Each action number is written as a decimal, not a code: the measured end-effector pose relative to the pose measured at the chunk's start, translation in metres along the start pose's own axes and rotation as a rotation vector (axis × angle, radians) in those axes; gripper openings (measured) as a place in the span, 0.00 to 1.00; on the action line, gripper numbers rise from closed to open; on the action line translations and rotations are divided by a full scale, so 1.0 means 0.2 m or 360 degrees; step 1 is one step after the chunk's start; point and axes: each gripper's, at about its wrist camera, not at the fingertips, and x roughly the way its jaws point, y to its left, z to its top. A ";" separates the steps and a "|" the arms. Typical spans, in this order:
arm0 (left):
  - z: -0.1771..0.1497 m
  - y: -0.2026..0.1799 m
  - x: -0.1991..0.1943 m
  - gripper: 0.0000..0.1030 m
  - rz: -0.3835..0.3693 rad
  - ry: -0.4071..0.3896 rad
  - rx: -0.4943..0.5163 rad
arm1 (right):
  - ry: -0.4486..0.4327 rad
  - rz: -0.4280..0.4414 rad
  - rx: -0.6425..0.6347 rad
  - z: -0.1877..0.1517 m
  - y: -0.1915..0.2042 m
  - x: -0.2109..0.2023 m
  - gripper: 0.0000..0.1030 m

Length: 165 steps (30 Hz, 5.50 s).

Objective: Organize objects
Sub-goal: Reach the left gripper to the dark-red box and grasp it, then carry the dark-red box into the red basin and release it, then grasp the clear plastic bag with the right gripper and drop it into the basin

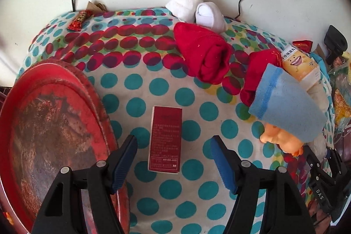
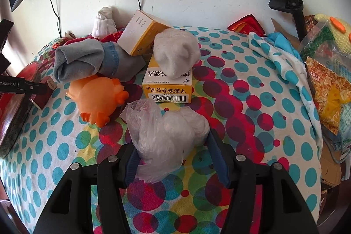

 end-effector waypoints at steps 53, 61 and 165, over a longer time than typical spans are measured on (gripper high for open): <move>-0.27 0.73 -0.42 0.29 0.0245 -0.0138 -0.0200 | 0.0021 -0.0054 -0.0051 0.01 0.01 0.01 0.59; -0.35 1.08 -0.38 0.29 0.0383 -0.0086 -0.0362 | 0.0020 -0.0058 -0.0054 0.01 0.01 0.02 0.59; -0.76 1.21 -0.47 0.42 0.0579 -0.0385 -0.0535 | -0.0045 0.0429 -0.0530 0.01 1.33 -0.31 0.31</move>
